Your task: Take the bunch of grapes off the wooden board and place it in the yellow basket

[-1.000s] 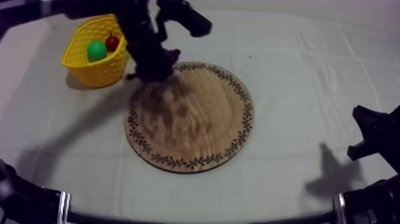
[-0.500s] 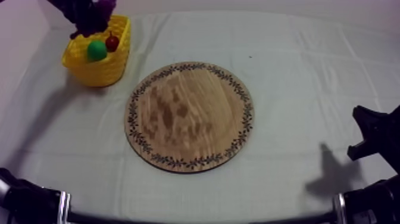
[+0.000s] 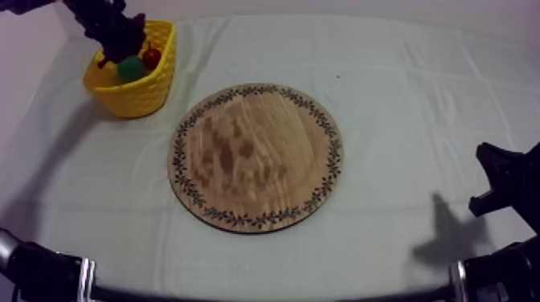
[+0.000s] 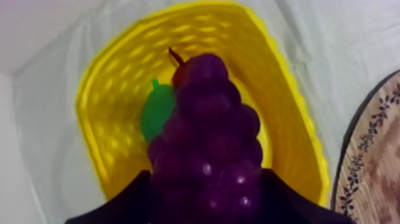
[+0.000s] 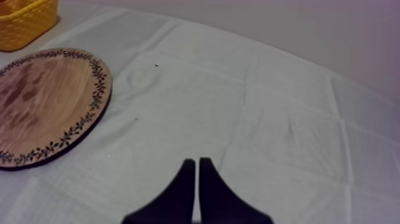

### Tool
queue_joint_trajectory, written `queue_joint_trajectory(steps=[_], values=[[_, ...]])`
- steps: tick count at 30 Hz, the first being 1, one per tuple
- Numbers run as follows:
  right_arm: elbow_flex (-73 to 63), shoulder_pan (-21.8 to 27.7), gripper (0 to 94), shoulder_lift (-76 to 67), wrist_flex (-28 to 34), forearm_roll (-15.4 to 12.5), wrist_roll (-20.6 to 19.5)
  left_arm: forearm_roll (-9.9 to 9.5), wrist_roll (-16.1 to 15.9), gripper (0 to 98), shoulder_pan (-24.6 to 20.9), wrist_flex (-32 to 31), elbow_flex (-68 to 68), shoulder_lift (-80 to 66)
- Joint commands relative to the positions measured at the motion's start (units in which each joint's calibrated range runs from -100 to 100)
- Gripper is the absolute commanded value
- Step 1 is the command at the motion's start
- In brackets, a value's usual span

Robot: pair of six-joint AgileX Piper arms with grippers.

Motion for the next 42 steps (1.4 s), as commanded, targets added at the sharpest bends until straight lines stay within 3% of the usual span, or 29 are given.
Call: queue_joint_trajectory(steps=[1,10,12,16,19,22,27,32,42], values=[[-0.03,-0.02,0.4,-0.01,0.04,0.01,0.01,-0.07,0.3,38.7,-0.07,-0.31,-0.01,1.62],[-0.03,-0.02,0.4,-0.01,0.04,0.01,0.01,-0.66,1.29,45.2,-0.62,-0.43,-0.25,3.45],[-0.03,-0.02,0.4,-0.01,0.04,0.01,0.01,-0.69,1.81,53.4,-0.77,-0.43,-0.26,3.3],[-0.03,-0.02,0.4,-0.01,0.04,0.01,0.01,-0.73,3.08,82.1,-1.27,-0.43,-0.21,2.69],[-0.03,-0.02,0.4,-0.01,0.04,0.01,0.01,-0.74,3.56,90.7,-1.57,-0.62,-0.01,1.79],[-0.03,-0.02,0.4,-0.01,0.04,0.01,0.01,-0.59,3.6,93.4,-1.75,-1.57,1.15,0.12],[-0.03,-0.02,0.4,-0.01,0.04,0.01,0.01,0.06,3.63,88.6,-1.8,-3.77,3.43,-4.79],[-0.03,-0.02,0.4,-0.01,0.04,0.01,0.01,1.36,4.28,71.5,-2.07,-6.81,5.27,-12.36],[-0.03,-0.02,0.4,-0.01,0.04,0.01,0.01,9.54,-0.74,38.3,-7.72,-12.61,18.33,-34.92]])
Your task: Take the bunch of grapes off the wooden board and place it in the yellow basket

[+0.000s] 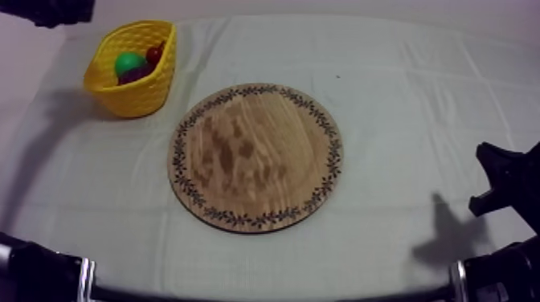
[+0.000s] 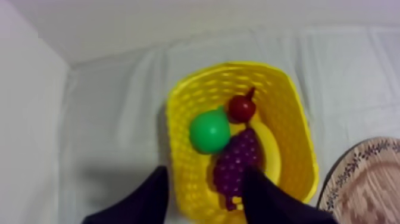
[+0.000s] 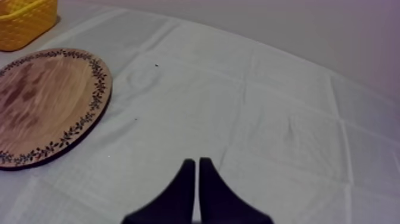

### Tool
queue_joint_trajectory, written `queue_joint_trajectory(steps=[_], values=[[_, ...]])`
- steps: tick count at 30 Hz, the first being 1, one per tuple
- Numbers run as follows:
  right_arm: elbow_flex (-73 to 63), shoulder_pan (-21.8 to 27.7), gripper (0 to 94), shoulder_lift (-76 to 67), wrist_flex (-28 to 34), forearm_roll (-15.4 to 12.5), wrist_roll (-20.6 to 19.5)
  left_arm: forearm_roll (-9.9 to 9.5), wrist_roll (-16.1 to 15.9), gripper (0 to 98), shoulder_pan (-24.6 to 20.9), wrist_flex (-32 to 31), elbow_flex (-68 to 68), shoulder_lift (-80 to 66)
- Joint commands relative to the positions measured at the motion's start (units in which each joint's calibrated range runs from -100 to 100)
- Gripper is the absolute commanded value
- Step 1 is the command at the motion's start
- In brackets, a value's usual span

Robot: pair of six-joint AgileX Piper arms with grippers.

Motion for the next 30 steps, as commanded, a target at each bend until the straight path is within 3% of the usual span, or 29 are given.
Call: queue_joint_trajectory(steps=[1,4,8,18,25,30], values=[[-0.03,-0.02,0.4,-0.01,0.04,0.01,-0.01,1.25,-1.2,33.2,-1.12,-1.71,6.33,-10.09],[-0.03,-0.02,0.4,-0.01,0.04,0.01,0.0,1.79,-3.41,13.9,-1.51,-4.36,13.49,-18.32],[-0.03,-0.02,0.4,-0.01,0.04,0.01,0.0,2.17,-4.17,3.4,-1.75,-8.6,23.05,-28.52],[-0.03,-0.02,0.4,-0.01,0.04,0.01,0.01,2.2,-0.71,0.1,-3.94,-24.95,51.4,-55.6],[-0.03,-0.02,0.4,-0.01,0.04,0.01,-0.01,1.84,0.0,0.0,-4.3,-30.47,68.71,-73.08],[-0.03,-0.02,0.4,-0.01,0.04,0.01,0.0,-0.5,2.39,0.0,-3.76,-31.39,75.76,-80.95]])
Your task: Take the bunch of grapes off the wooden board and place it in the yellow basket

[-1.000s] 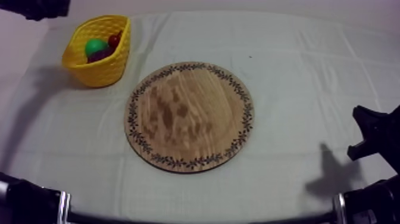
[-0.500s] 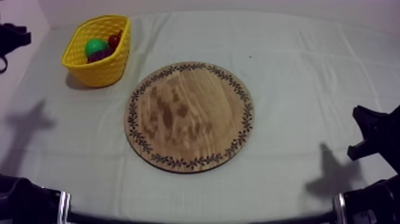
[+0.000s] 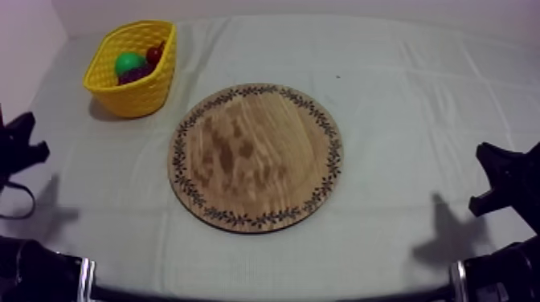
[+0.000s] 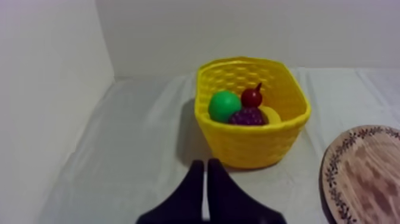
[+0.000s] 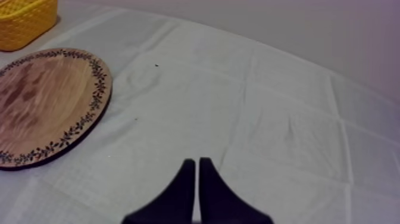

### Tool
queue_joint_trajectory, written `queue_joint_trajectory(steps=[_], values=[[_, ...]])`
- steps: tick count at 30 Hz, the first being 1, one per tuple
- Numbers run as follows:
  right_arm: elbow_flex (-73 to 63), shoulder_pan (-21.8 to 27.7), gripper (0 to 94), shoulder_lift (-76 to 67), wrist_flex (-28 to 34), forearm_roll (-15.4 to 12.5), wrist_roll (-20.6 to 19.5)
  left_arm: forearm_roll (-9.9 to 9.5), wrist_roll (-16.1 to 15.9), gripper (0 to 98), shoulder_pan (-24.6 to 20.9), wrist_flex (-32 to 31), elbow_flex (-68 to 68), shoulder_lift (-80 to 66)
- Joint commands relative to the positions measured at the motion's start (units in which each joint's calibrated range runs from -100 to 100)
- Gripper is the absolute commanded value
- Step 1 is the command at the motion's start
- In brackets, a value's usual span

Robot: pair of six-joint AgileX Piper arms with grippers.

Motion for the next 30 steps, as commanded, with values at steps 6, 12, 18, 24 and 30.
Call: queue_joint_trajectory(steps=[6,12,18,24,30], values=[[-0.03,-0.02,0.4,-0.01,0.04,0.01,0.01,-0.37,1.7,0.0,0.33,2.37,7.2,-10.97],[-0.03,-0.02,0.4,-0.01,0.04,0.01,0.01,0.96,1.6,0.0,0.39,5.04,7.5,-14.28],[-0.03,-0.02,0.4,-0.01,0.04,0.01,0.01,1.86,1.3,0.0,0.24,6.91,7.54,-15.0],[-0.03,-0.02,0.4,-0.01,0.04,0.01,0.01,2.24,1.53,0.0,-0.14,8.18,7.54,-15.08],[-0.03,-0.02,0.4,-0.01,0.04,0.01,0.01,2.35,1.58,0.0,-0.22,8.66,7.54,-15.09]])
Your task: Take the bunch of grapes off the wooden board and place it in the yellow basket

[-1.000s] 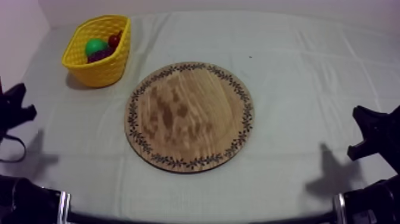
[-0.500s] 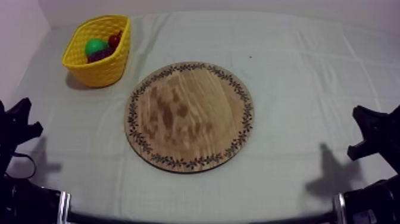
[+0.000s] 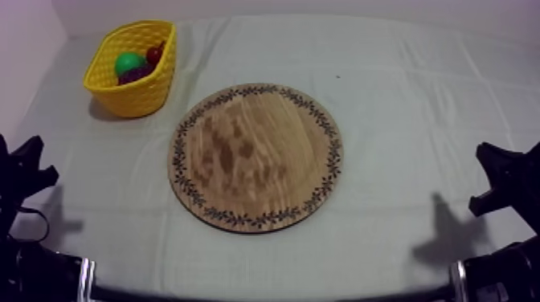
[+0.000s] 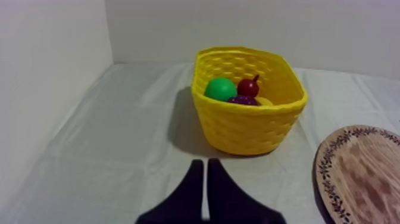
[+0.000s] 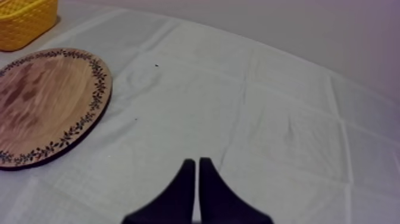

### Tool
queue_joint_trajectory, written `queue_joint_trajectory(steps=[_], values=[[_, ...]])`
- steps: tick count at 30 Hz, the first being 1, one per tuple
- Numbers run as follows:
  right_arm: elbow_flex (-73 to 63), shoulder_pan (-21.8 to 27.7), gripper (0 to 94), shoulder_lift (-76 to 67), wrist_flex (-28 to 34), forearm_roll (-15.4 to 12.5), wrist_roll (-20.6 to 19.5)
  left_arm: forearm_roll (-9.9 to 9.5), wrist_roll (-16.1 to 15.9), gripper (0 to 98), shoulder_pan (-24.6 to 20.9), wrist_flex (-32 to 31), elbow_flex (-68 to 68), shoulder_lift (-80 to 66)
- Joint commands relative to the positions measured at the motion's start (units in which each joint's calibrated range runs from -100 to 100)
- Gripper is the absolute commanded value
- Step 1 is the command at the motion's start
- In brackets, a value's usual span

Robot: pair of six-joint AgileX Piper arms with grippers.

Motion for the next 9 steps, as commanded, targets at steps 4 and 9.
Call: queue_joint_trajectory(steps=[4,9], values=[[-0.03,-0.02,0.4,-0.01,0.04,0.01,0.01,0.03,-0.35,0.0,-0.06,0.05,0.0,-0.01],[-0.03,-0.02,0.4,-0.01,0.04,0.01,0.01,0.08,-0.69,0.0,-0.08,0.06,0.0,-0.01]])
